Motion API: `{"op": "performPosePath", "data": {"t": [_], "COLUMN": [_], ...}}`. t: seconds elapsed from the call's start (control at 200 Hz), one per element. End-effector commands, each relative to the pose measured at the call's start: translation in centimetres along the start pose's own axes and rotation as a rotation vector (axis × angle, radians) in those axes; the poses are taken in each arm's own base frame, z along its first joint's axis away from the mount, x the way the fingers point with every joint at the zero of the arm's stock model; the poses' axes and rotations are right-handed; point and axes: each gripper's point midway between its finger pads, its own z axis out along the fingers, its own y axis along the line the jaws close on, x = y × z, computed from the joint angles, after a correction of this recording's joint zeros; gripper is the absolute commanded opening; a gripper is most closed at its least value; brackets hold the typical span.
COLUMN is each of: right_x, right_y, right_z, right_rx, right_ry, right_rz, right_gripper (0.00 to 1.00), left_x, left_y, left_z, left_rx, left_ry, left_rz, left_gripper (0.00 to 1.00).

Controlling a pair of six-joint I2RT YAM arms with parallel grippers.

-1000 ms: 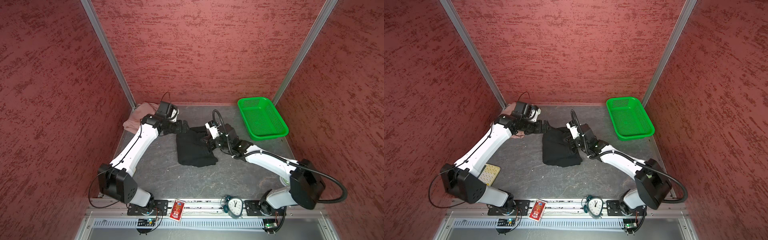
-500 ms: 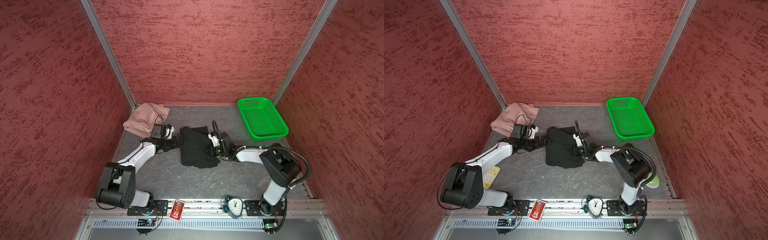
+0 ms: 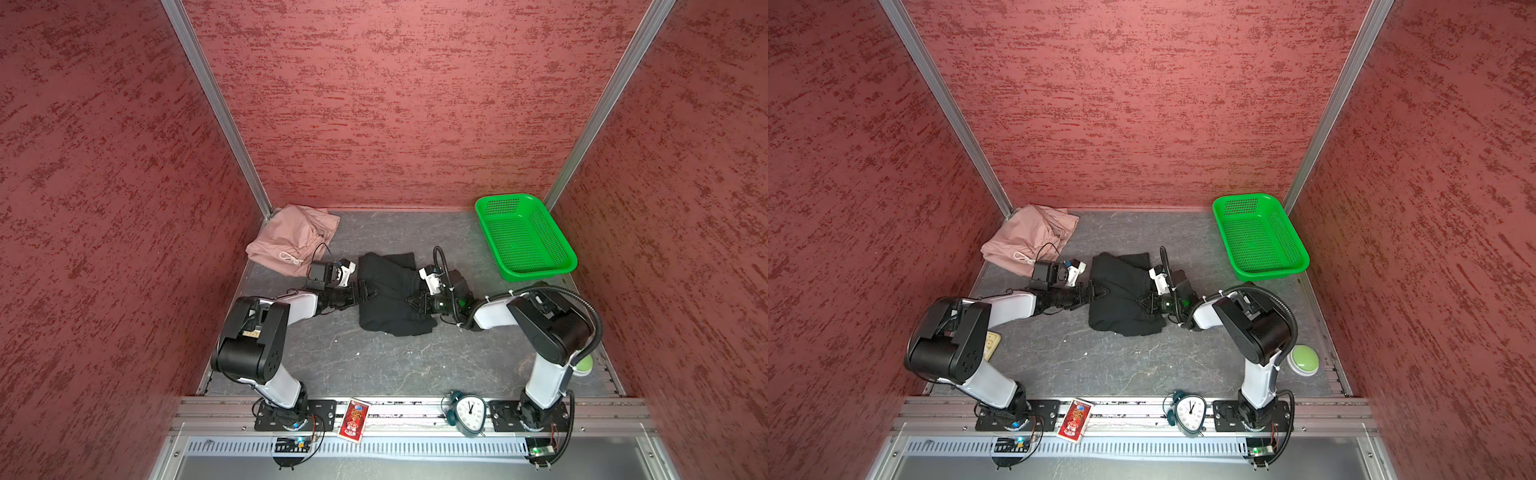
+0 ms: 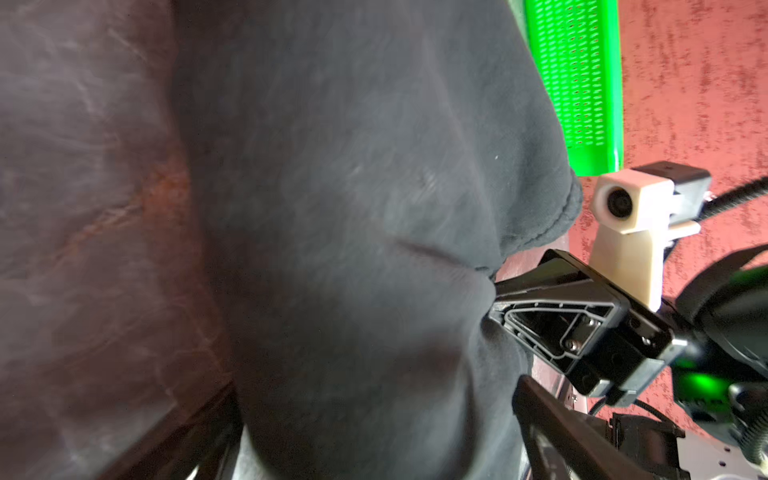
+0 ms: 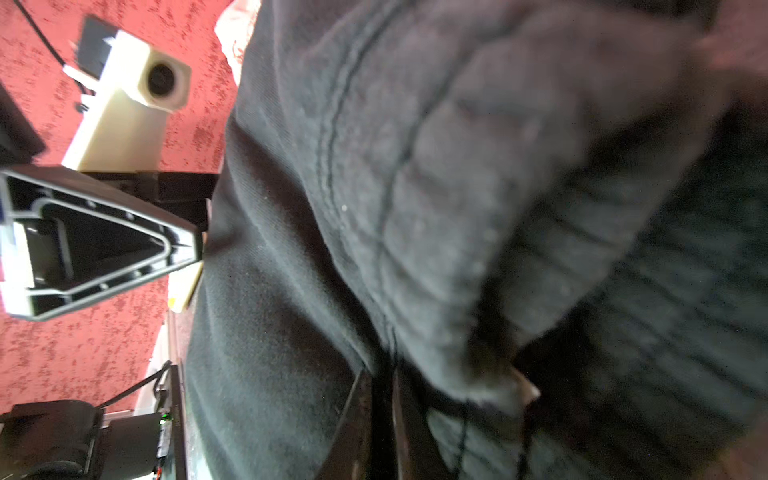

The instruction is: Fold and stack the shorts

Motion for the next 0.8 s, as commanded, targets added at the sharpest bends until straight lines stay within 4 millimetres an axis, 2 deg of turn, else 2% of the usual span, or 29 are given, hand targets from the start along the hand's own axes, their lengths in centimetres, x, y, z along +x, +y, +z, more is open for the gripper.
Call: {"op": "performPosePath", "data": {"t": [0.0, 0.215, 0.331, 0.551, 0.581, 0.626, 0.661, 0.701, 0.721, 0.736, 0.771, 0.796], "right_x": [2.2, 2.5, 2.3, 1.8, 1.7, 1.4, 1.1, 0.9, 0.8, 0.8, 0.6, 0.4], "right_y": [-1.0, -0.8, -0.7, -0.5, -0.5, -0.7, -0.6, -0.5, -0.4, -0.4, -0.2, -0.1], "right_z": [0.1, 0.1, 0.0, 0.4, 0.4, 0.4, 0.4, 0.4, 0.5, 0.5, 0.6, 0.7], "right_rx": [-0.015, -0.037, -0.035, -0.053, -0.049, -0.040, -0.043, -0.047, -0.051, -0.054, -0.064, -0.071], "right_ry": [0.056, 0.058, 0.054, 0.040, 0.034, 0.021, 0.009, -0.003, -0.007, -0.007, -0.011, -0.015], "right_rz": [0.061, 0.062, 0.053, 0.057, 0.057, 0.052, 0.047, 0.043, 0.043, 0.043, 0.041, 0.041], "right_gripper": [0.14, 0.13, 0.13, 0.13, 0.13, 0.14, 0.14, 0.14, 0.15, 0.15, 0.16, 0.17], "left_x": [-0.6, -1.1, -1.4, -0.8, -0.9, -1.2, -1.4, -1.7, -1.7, -1.8, -1.9, -2.1], "left_y": [-0.6, 0.2, -0.6, -2.7, -2.8, -2.9, -2.9, -2.9, -2.9, -2.8, -2.8, -2.7], "left_z": [0.6, 1.9, 2.1, 4.0, 3.9, 3.9, 3.8, 3.6, 3.5, 3.4, 3.3, 3.1], "left_rx": [0.062, 0.089, 0.111, 0.154, 0.151, 0.139, 0.122, 0.091, 0.072, 0.057, 0.029, 0.004], "left_ry": [-0.028, -0.046, -0.052, -0.002, 0.001, 0.014, 0.028, 0.044, 0.055, 0.060, 0.075, 0.087], "left_rz": [0.052, 0.047, 0.074, 0.110, 0.107, 0.102, 0.097, 0.097, 0.099, 0.098, 0.095, 0.094], "left_gripper": [0.99, 0.99, 0.99, 1.00, 0.97, 0.86, 0.72, 0.49, 0.35, 0.20, 0.00, 0.00]}}
